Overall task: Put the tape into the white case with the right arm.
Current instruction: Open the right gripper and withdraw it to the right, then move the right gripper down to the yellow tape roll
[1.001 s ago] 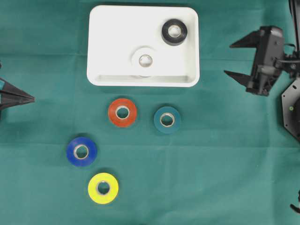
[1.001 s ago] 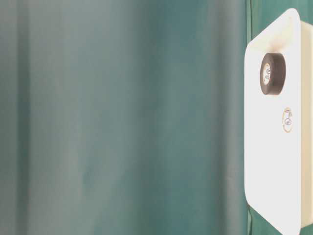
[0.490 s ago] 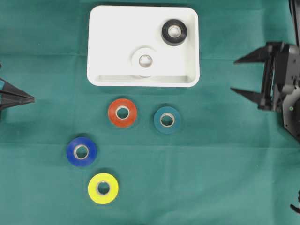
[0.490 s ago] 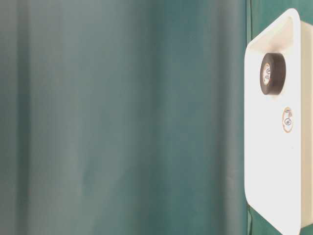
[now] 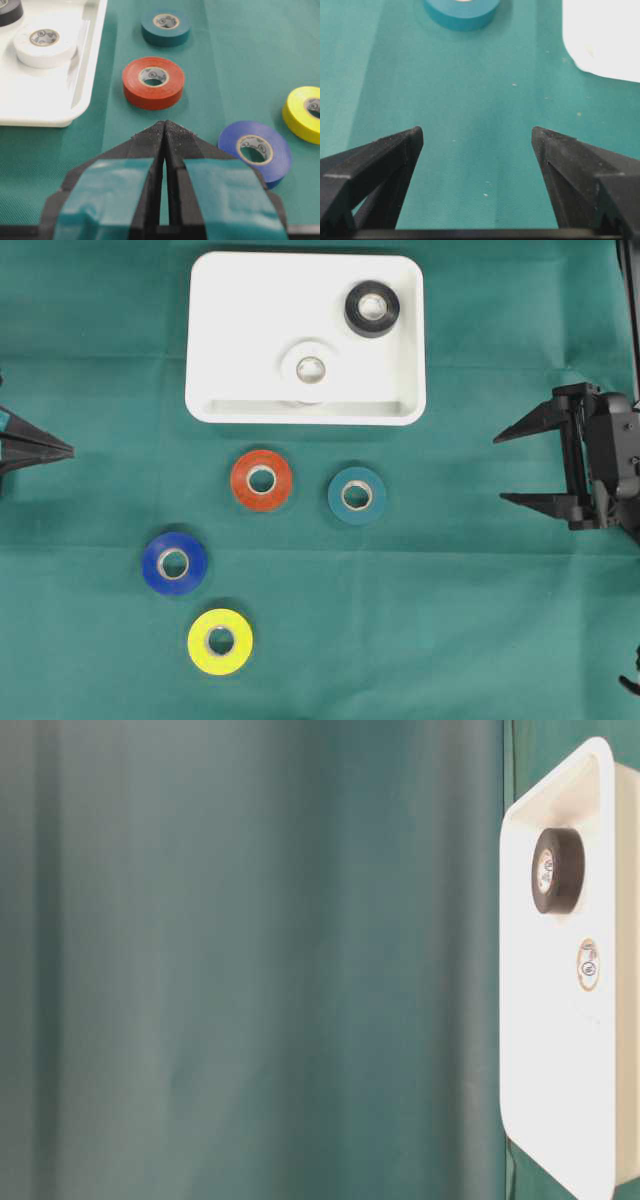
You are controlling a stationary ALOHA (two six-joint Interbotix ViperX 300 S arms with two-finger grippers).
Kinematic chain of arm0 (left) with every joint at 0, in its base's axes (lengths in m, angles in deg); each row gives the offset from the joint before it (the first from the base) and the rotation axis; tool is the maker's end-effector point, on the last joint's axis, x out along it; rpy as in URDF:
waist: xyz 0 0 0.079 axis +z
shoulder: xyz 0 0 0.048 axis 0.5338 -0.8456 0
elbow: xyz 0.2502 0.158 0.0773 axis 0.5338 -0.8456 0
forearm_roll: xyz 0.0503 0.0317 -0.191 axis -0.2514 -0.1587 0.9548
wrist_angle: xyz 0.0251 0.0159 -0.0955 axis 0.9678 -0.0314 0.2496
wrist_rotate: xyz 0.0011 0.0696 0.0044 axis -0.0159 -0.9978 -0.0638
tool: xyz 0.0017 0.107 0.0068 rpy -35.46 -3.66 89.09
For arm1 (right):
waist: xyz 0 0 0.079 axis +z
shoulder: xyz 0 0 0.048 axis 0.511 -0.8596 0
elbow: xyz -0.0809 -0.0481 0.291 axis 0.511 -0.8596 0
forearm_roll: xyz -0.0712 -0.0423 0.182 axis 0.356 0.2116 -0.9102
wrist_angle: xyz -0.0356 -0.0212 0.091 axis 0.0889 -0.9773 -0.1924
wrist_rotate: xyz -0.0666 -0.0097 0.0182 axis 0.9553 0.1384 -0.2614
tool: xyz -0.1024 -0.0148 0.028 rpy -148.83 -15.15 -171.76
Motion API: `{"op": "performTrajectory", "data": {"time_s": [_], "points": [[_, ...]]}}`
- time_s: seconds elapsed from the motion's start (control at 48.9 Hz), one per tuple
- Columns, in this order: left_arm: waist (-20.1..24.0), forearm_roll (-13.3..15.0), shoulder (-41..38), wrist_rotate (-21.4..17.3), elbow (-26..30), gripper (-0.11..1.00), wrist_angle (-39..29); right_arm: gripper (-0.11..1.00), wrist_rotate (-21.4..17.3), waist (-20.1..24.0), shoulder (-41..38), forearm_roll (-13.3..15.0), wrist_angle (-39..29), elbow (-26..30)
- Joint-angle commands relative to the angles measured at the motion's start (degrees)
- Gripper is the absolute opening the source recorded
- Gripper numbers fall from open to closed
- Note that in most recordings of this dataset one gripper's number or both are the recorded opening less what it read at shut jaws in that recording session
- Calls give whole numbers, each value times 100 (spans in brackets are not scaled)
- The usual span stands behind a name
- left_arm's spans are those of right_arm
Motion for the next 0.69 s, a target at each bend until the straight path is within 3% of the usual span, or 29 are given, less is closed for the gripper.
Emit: {"op": "performTrajectory", "data": {"time_s": [0.0, 0.347, 0.674], "points": [[26, 0, -35, 0, 62, 0, 26, 66, -9, 105, -44, -9, 26, 62], [26, 0, -44, 0, 62, 0, 26, 66, 0, 149, -352, 18, 62, 193], [26, 0, -35, 0, 62, 0, 18, 66, 70, 659, -1371, 35, 255, 800]]}}
